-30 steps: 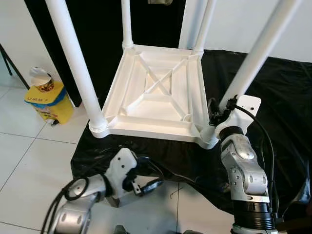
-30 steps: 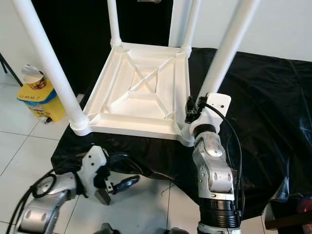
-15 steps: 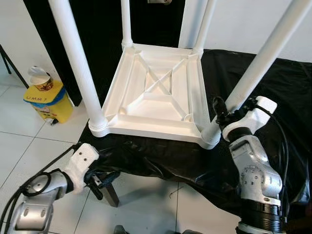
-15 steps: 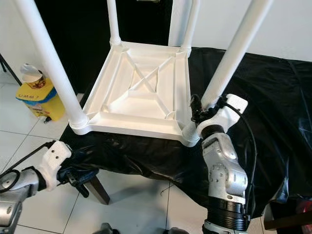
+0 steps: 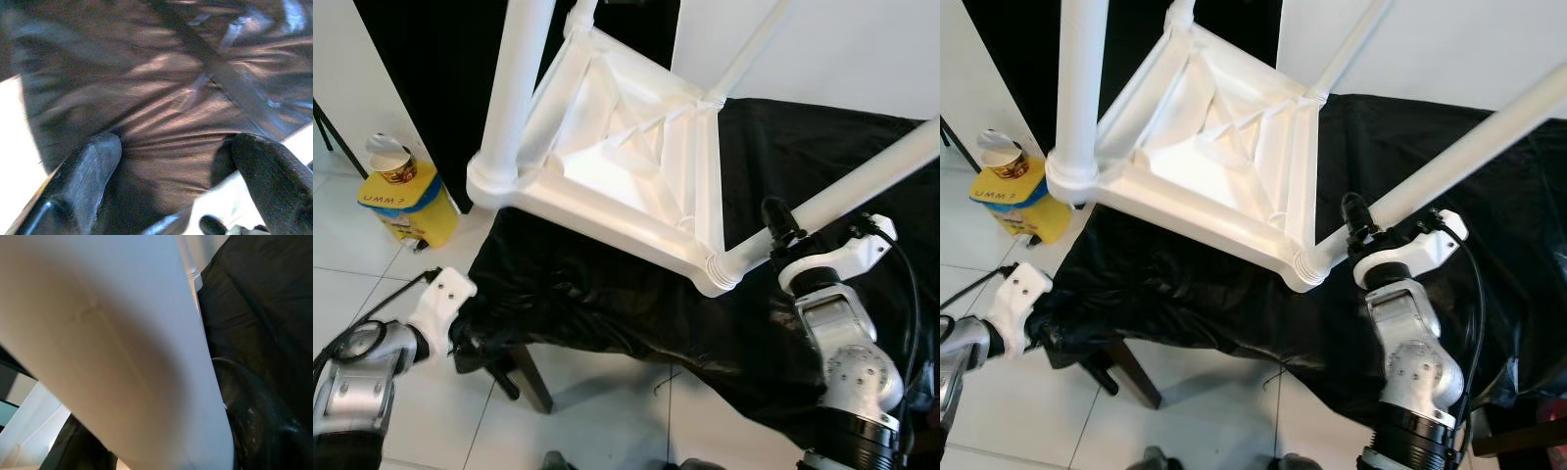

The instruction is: Building children table

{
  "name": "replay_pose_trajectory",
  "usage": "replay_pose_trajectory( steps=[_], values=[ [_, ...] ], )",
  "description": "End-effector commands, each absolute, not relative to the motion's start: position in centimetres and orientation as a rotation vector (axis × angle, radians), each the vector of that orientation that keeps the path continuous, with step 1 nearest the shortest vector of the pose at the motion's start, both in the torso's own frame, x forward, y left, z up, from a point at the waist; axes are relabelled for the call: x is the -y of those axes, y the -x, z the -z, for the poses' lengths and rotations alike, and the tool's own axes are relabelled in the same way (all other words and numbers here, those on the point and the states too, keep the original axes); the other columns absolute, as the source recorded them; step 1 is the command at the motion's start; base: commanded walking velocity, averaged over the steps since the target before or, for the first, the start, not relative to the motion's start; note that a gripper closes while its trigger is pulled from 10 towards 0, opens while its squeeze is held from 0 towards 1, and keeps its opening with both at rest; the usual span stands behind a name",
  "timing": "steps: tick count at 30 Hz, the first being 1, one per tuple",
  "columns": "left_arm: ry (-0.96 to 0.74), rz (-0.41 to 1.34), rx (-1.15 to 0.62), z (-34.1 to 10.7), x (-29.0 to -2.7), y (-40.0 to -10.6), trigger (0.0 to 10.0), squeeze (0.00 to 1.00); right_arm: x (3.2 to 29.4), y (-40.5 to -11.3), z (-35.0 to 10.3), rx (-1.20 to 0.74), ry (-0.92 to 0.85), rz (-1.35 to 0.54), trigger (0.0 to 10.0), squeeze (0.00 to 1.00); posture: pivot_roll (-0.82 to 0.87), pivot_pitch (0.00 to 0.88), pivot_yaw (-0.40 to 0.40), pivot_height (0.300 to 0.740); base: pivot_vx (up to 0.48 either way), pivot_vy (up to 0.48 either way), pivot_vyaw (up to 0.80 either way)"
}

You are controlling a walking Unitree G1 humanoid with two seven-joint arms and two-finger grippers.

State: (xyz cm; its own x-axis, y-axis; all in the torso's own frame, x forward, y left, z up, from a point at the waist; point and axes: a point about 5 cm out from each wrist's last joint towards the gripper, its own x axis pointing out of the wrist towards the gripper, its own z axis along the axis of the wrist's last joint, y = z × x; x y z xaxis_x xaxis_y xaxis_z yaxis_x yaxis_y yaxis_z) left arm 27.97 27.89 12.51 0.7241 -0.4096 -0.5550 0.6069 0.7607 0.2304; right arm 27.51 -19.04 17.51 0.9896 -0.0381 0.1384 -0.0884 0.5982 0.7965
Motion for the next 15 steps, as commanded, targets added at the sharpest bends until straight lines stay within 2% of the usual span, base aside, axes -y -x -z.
replay_pose_trajectory(
  steps=[1,4,6,10,13,15],
  values=[
    [-0.454,0.050,-0.453,-12.8,-31.0,-30.9,10.0,0.00,19.1,-27.0,-17.4,0.194,-1.098,-0.073,10.0,0.00,-0.03,0.067,-0.022,0.740,0.000,0.000,0.00],
    [-0.407,0.002,-0.414,-13.5,-30.7,-32.1,10.0,0.00,19.2,-27.0,-17.1,0.187,-1.110,-0.067,10.0,0.00,-0.04,0.065,-0.016,0.740,0.000,0.000,0.00],
    [-0.323,-0.027,-0.292,-16.1,-28.3,-35.6,10.0,0.00,19.6,-26.8,-16.2,0.176,-1.157,-0.052,10.0,0.00,-0.04,0.062,-0.010,0.740,0.000,0.000,0.00],
    [-0.276,-0.009,-0.230,-17.5,-26.5,-37.2,10.0,0.00,19.8,-26.6,-15.7,0.164,-1.172,-0.044,10.0,0.00,-0.04,0.060,-0.007,0.740,0.000,0.000,0.00],
    [-0.227,0.048,-0.125,-20.1,-23.7,-39.0,10.0,0.00,20.1,-26.4,-15.1,0.151,-1.195,-0.034,10.0,0.00,-0.05,0.062,-0.002,0.740,0.000,0.000,0.00],
    [-0.213,0.067,-0.091,-20.9,-23.0,-39.5,10.0,0.00,20.2,-26.3,-14.9,0.148,-1.198,-0.031,10.0,0.00,-0.05,0.062,-0.002,0.740,0.000,0.000,0.00]
  ],
)
